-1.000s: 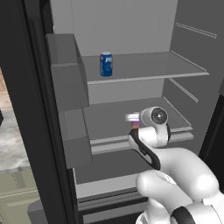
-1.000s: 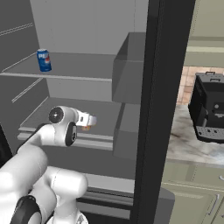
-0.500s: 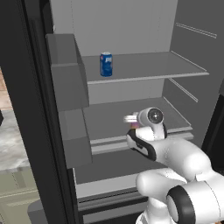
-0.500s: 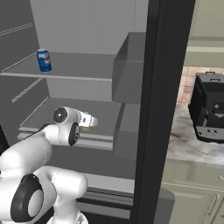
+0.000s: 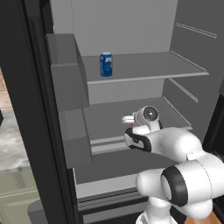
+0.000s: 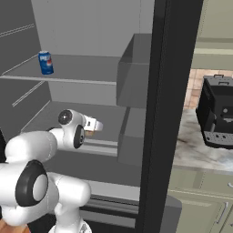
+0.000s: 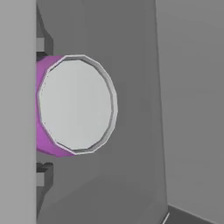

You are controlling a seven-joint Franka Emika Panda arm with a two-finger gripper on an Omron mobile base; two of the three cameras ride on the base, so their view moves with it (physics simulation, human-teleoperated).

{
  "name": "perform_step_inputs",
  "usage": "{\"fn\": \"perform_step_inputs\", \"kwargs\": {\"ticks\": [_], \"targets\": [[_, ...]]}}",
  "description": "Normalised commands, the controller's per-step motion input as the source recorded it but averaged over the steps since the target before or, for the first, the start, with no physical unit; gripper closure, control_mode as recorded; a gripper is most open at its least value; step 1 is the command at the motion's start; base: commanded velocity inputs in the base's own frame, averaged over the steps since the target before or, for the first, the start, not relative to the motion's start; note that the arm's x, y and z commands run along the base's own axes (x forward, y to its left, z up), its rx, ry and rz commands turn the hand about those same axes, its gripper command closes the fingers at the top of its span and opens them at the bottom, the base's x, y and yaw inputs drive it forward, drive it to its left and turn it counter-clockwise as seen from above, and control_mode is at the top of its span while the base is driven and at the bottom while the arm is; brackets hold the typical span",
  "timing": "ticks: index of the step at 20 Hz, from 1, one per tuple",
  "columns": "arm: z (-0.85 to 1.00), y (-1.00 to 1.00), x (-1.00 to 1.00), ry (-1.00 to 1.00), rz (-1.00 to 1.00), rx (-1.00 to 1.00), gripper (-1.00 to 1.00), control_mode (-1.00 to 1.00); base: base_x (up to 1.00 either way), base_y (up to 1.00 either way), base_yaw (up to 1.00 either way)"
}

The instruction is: Open the fridge, grab two sodas, and place both sodas inside the bowl with ice on the dining counter.

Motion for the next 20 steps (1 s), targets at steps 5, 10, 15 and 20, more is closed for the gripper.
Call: {"fn": "perform_step_inputs", "kwargs": {"ticks": [5,10,15,20], "targets": [[-0.14,0.02,0.19,0.01,0.00,0.00,1.00,-1.00,0.00,0.00,0.00],[-0.05,0.02,0.08,0.00,0.00,-0.01,1.00,-1.00,0.00,0.00,0.00],[-0.05,-0.01,-0.12,-0.01,0.00,0.00,1.00,-1.00,0.00,0.00,0.00],[-0.02,-0.13,-0.70,-0.09,-0.01,0.00,1.00,-1.00,0.00,0.00,0.00]]}}
